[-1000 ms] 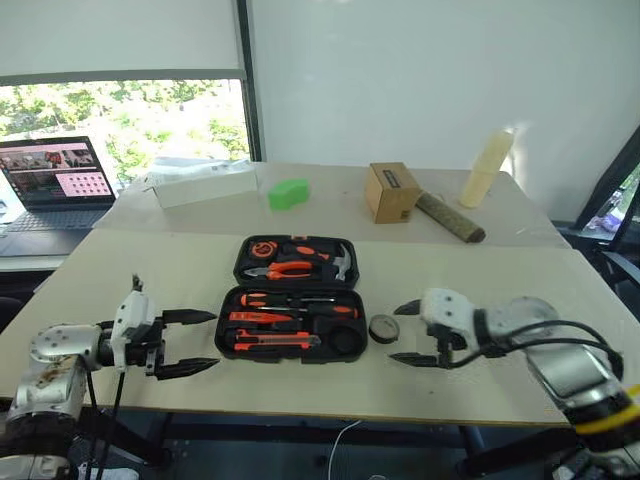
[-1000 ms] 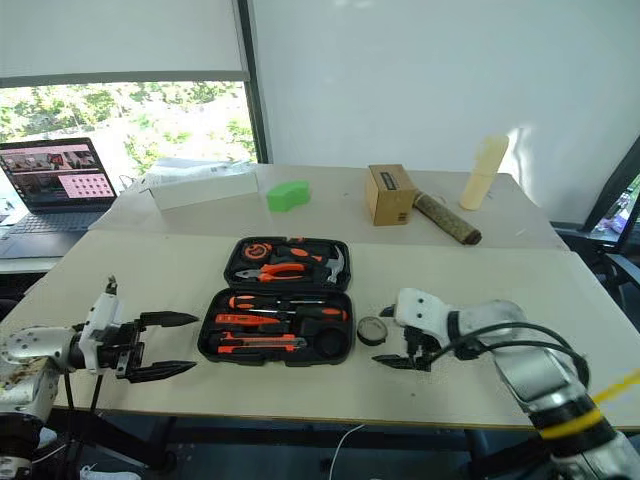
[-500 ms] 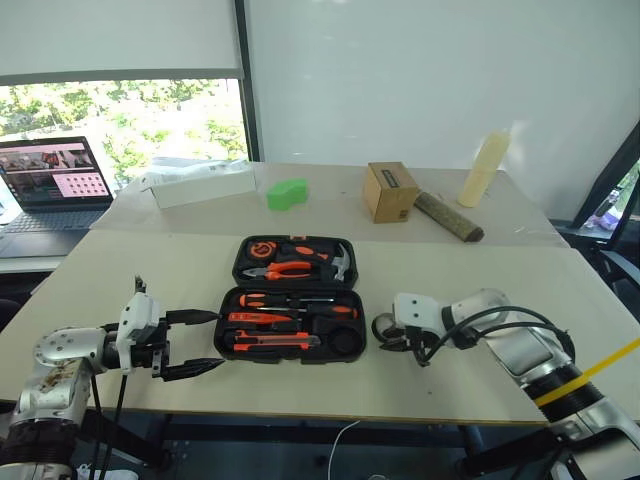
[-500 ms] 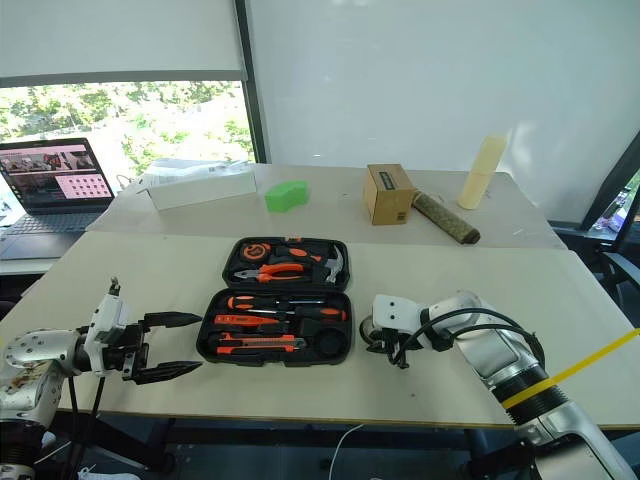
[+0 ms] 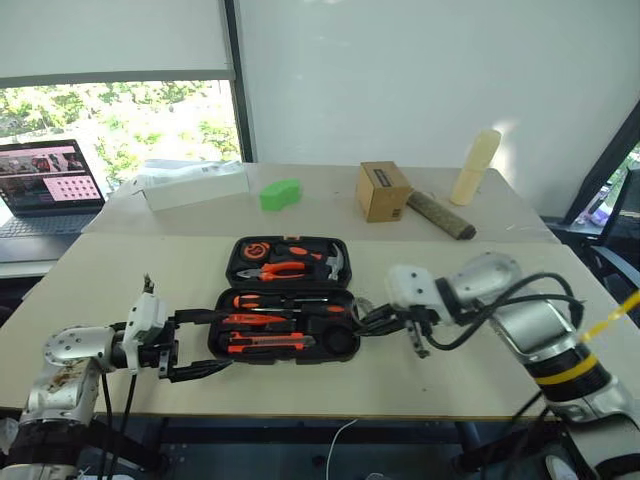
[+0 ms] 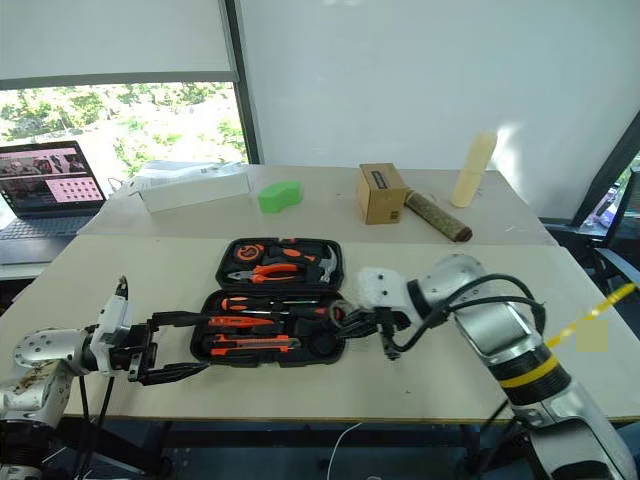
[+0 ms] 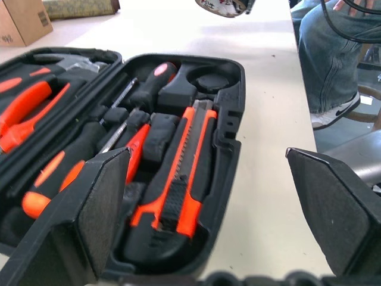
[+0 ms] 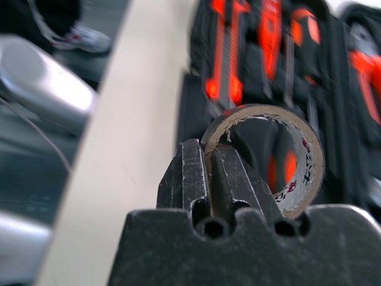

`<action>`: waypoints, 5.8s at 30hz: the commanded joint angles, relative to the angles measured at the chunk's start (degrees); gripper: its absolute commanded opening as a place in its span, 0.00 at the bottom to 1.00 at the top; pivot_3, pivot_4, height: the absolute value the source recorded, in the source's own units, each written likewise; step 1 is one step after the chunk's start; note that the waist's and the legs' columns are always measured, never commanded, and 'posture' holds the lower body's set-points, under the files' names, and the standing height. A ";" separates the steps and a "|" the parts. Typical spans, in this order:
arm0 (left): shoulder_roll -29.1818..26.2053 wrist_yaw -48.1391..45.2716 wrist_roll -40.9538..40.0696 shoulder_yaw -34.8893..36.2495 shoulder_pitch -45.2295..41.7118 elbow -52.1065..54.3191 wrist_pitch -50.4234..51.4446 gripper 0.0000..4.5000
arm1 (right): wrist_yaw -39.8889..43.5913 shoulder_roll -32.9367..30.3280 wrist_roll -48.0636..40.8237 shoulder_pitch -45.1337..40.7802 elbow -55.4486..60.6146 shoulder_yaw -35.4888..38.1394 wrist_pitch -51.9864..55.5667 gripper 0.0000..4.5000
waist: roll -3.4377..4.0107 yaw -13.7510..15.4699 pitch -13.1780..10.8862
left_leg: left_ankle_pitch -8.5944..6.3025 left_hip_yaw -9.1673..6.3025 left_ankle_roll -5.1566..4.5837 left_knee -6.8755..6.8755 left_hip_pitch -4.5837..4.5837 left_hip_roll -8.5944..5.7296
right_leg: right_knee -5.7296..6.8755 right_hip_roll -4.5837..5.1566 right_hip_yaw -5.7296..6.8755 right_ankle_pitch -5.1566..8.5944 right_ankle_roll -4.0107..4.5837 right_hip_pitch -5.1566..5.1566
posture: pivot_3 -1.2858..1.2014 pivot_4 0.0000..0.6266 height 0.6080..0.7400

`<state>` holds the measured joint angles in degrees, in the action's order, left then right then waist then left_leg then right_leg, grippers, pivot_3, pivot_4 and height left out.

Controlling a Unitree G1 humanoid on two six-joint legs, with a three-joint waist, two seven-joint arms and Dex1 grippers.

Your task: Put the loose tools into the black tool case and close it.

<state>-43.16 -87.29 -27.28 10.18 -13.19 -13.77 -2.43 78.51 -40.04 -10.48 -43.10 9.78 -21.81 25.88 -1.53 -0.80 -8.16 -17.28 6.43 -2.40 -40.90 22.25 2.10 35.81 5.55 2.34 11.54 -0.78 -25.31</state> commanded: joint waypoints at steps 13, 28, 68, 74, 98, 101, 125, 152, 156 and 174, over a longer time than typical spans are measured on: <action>-0.58 1.59 -0.96 0.96 2.04 2.91 0.47 1.00 | 0.60 2.73 12.08 -8.36 -8.00 -14.15 8.41 0.00 | 0.01 0.21 -0.01 | 0.11 0.01 0.20 0.01 0.13 -0.14 | 0.01 0.07 0.07 0.00 -0.02 -0.05 | 0.52 0.24 1.00; -0.87 4.99 -0.83 1.31 2.63 4.93 1.49 1.00 | 3.91 5.62 12.62 -13.05 -13.99 -14.10 8.06 0.51 | 0.02 0.25 -0.01 | 0.09 0.01 0.21 0.00 0.15 -0.13 | 0.02 0.10 0.09 -0.01 -0.04 -0.03 | 0.52 0.24 1.00; 9.48 49.80 9.16 -2.64 -4.02 10.99 31.46 0.00 | -37.73 12.24 14.21 13.26 -14.68 12.78 -14.32 0.00 | -0.03 0.54 -0.02 | 0.23 -0.03 0.54 0.10 -0.08 -0.16 | -0.06 0.14 0.02 -0.04 -0.10 0.19 | 0.52 0.24 1.00; 11.05 47.59 5.08 4.21 -5.26 9.28 22.13 0.00 | -38.40 12.20 10.70 16.70 -10.29 16.35 -13.67 0.00 | -0.04 0.47 -0.02 | 0.24 -0.04 0.54 0.10 -0.03 -0.15 | -0.06 0.11 0.02 -0.04 -0.09 0.12 | 0.52 0.24 1.00; 13.02 46.23 10.41 -5.82 -5.75 6.23 25.47 0.00 | -37.65 12.85 13.33 20.31 -7.33 10.49 -9.20 0.00 | -0.04 1.30 -0.02 | 0.21 -0.06 0.50 0.09 -0.10 -0.19 | -0.06 0.14 -0.01 -0.04 -0.10 0.18 | 0.52 0.24 1.00; 14.31 44.93 10.91 -8.69 -6.59 6.93 26.15 0.00 | -36.58 11.55 13.57 21.73 -2.26 9.93 -5.11 0.00 | -0.04 1.79 -0.01 | 0.19 -0.07 0.46 0.07 -0.06 -0.24 | -0.08 0.18 0.01 -0.04 -0.11 0.19 | 0.52 0.24 1.00; 15.98 46.23 10.73 -7.74 -2.53 15.80 32.96 0.00 | -35.54 4.54 10.81 29.03 4.73 15.23 1.72 0.00 | 0.01 2.85 0.02 | -0.11 -0.15 -0.06 0.05 -0.15 -0.45 | -0.86 0.36 0.06 -0.09 -0.60 0.75 | 0.52 0.24 1.00; 9.80 48.18 5.51 -2.71 -41.91 -24.86 58.75 1.00 | -42.34 11.64 -6.04 -15.88 -36.93 20.38 39.14 0.98 | -0.10 -0.15 -0.07 | 0.24 0.07 0.40 0.18 0.54 -0.42 | -0.58 -0.04 0.04 -0.33 -0.33 -0.07 | 0.52 0.24 1.00; 10.13 48.58 7.22 -3.13 -43.17 -27.74 57.69 1.00 | -41.89 13.27 -4.20 -17.70 -41.20 18.13 36.70 0.98 | -0.09 -1.03 -0.07 | 0.30 0.21 0.50 0.24 0.87 -0.43 | -0.55 -0.05 0.15 -0.33 -0.33 -0.54 | 0.52 0.24 1.00; 7.94 43.84 9.29 -6.30 -43.95 -28.40 61.64 0.02 | -40.80 18.26 -1.60 -23.56 -54.30 17.55 34.00 1.00 | -0.08 -1.75 -0.08 | 0.47 0.22 0.75 0.12 0.66 -0.36 | -0.02 -0.06 -0.03 -0.33 -0.27 -0.54 | 0.52 0.24 1.00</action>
<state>-34.26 -42.43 -18.99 5.06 -56.66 -42.82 58.56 37.58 -21.93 -12.42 -64.62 -43.42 -5.25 61.16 -1.60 -2.55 -8.24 -16.81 6.63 -1.65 -40.79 22.90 1.74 35.82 5.49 2.30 11.21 -1.05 -25.85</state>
